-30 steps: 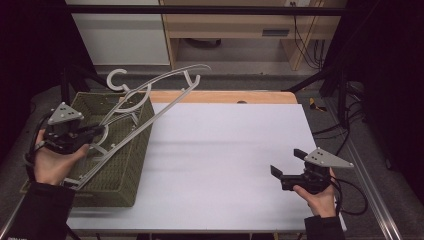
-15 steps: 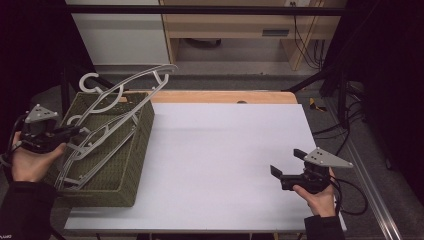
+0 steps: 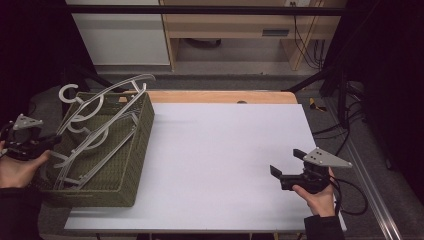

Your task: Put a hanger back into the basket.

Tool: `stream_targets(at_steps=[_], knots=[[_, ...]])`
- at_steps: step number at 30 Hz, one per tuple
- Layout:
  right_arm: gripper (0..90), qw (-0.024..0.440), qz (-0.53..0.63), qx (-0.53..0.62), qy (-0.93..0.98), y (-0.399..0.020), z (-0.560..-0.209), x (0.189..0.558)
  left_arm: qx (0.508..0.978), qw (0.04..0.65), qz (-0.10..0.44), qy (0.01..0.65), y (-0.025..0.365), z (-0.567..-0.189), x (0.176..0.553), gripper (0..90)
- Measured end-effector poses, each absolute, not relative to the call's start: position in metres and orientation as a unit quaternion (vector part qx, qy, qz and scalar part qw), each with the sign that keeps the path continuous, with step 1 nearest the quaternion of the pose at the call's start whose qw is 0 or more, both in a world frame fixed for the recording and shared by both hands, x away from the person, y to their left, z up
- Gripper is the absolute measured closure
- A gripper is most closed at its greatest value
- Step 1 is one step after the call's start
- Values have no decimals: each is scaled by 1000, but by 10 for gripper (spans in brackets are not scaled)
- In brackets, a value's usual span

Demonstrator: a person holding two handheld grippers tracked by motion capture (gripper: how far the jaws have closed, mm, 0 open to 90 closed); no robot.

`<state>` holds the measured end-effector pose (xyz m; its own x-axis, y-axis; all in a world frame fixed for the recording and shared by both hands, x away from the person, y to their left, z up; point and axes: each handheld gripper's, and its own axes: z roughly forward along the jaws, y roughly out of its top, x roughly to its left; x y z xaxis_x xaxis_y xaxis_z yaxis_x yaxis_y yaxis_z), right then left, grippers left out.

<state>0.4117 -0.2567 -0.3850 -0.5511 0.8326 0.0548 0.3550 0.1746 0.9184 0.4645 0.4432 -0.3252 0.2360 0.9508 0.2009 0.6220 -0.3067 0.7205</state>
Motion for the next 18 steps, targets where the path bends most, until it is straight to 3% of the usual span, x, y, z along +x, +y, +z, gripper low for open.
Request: stream_targets(at_steps=[18], knots=[[20,240,494,407,730,-255,-385,412,748,208,324,542,460,-345,458,826]])
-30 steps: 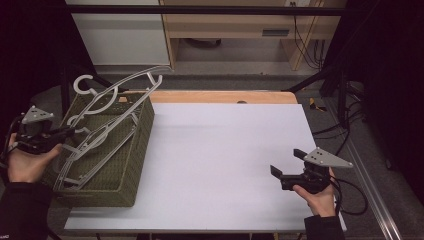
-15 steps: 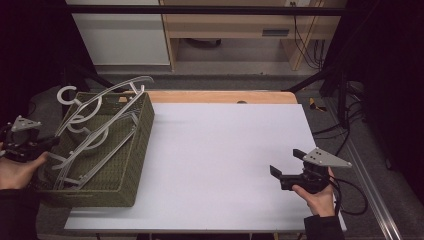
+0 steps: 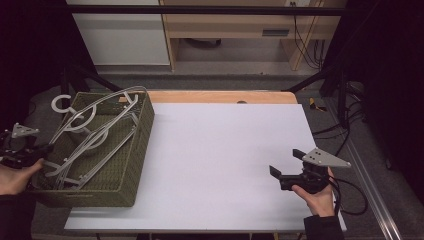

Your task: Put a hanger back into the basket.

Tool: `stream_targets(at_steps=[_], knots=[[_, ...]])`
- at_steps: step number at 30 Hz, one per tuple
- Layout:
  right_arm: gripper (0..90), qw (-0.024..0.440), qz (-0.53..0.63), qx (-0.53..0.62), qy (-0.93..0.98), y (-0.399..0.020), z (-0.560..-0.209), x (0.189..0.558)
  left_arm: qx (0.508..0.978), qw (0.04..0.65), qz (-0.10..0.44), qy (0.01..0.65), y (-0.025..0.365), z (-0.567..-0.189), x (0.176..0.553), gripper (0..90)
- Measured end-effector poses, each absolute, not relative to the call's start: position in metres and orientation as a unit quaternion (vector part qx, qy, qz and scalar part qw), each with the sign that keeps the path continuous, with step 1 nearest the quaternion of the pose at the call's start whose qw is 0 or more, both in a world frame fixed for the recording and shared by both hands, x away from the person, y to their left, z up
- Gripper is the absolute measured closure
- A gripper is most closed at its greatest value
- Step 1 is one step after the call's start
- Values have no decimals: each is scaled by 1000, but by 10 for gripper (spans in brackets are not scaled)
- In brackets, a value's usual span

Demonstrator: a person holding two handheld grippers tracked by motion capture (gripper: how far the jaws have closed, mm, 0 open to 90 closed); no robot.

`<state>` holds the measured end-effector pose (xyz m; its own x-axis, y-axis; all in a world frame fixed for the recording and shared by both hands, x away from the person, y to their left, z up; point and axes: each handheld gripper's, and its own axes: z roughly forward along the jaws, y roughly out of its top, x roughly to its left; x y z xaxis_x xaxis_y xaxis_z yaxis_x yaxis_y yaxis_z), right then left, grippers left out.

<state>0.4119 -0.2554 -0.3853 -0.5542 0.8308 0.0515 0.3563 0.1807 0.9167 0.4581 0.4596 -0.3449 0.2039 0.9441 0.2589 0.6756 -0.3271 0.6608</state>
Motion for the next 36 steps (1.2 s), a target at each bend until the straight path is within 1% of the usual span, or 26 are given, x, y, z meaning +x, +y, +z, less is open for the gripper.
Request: stream_targets(at_steps=[3,12,16,23,28,31,33,36], knots=[[20,240,493,406,731,-256,-386,412,751,192,327,541,459,-349,459,826],[20,240,493,408,730,-255,-386,412,748,174,327,550,460,-357,459,825],[20,241,492,408,731,-255,-386,412,752,162,332,547,453,-361,461,825],[20,241,493,406,731,-256,-386,412,756,160,314,552,446,-373,461,823],[20,241,492,408,731,-255,-386,412,758,168,312,548,439,-372,458,819],[20,241,492,407,731,-255,-386,412,759,157,304,554,434,-373,459,813],[19,240,493,408,730,-255,-385,412,765,148,292,554,434,-374,461,806],[20,241,493,406,731,-256,-385,412,771,154,278,552,435,-375,460,790]])
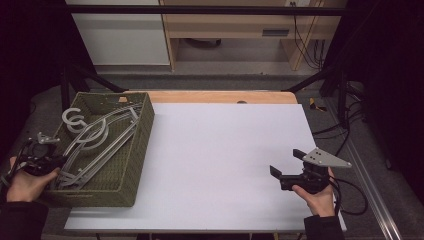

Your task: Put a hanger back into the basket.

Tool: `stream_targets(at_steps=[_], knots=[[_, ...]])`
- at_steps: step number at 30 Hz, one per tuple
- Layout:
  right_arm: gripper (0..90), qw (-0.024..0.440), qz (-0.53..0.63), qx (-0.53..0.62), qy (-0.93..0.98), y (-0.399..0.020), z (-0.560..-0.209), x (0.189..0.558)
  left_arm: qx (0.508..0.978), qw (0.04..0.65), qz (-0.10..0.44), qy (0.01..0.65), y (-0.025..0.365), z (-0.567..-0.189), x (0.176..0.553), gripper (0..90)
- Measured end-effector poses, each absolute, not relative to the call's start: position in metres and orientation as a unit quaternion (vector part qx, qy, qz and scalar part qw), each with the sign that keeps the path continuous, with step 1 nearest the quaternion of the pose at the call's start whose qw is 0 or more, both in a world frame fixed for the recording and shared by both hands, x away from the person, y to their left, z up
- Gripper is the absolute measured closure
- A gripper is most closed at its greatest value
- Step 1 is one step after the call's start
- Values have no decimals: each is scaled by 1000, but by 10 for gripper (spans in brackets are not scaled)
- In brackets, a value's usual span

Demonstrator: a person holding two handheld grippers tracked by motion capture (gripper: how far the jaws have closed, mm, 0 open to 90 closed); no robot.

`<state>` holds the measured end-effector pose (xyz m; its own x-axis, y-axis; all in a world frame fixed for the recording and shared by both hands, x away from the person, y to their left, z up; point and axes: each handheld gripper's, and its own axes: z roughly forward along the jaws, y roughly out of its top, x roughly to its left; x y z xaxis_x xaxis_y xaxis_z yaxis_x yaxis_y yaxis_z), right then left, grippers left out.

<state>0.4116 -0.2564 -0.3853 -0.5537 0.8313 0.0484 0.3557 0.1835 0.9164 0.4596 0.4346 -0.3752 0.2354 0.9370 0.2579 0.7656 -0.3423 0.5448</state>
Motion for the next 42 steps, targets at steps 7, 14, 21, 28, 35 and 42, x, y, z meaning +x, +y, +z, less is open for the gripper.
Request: stream_targets(at_steps=[7,14,21,28,35,42], knots=[[19,241,493,407,730,-255,-386,412,777,200,254,540,430,-366,453,726],[19,242,495,408,728,-256,-385,411,758,309,262,511,407,-353,438,587],[17,241,496,406,729,-255,-385,411,736,418,260,465,372,-348,421,458],[17,243,501,407,724,-257,-384,411,717,494,246,426,336,-347,410,339],[15,243,504,406,723,-257,-384,410,727,513,232,394,298,-357,406,232],[13,244,512,405,717,-261,-384,409,736,514,227,378,274,-367,402,142]])
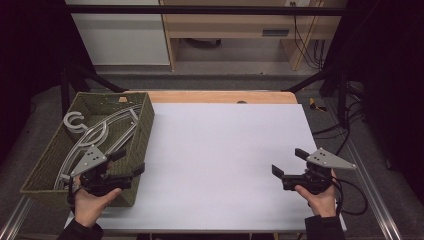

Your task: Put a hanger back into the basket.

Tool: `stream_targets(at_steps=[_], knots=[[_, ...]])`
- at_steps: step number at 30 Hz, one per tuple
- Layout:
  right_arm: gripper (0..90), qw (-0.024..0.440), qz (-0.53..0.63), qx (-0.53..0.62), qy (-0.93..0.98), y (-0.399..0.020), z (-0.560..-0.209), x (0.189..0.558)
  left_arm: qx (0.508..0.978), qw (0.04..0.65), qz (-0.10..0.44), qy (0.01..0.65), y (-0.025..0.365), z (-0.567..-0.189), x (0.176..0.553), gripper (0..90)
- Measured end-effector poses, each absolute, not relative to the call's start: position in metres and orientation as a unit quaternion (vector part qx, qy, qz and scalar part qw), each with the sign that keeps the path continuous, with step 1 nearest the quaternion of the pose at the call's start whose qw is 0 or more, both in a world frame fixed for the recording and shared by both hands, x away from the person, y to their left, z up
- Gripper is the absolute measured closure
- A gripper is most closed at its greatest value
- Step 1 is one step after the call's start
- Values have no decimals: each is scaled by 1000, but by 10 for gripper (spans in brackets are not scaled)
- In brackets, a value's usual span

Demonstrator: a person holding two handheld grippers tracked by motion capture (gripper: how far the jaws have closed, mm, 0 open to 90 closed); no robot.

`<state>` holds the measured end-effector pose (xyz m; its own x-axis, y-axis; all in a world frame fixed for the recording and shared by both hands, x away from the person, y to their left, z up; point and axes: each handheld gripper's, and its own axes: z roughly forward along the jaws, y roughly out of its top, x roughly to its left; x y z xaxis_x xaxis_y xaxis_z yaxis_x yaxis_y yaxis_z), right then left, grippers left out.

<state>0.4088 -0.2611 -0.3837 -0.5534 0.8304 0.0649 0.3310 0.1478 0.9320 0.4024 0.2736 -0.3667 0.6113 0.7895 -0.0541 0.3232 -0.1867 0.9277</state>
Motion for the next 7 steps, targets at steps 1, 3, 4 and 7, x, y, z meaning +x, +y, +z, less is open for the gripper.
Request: stream_targets(at_steps=[1,3,4,7], knots=[[13,243,514,404,717,-262,-384,409,737,511,228,378,272,-367,402,120],[12,243,515,405,715,-262,-384,409,735,515,227,377,270,-368,401,112],[11,243,516,404,715,-262,-384,408,737,516,223,376,269,-369,401,108],[11,243,518,403,714,-263,-384,408,742,512,220,374,264,-369,402,96]])
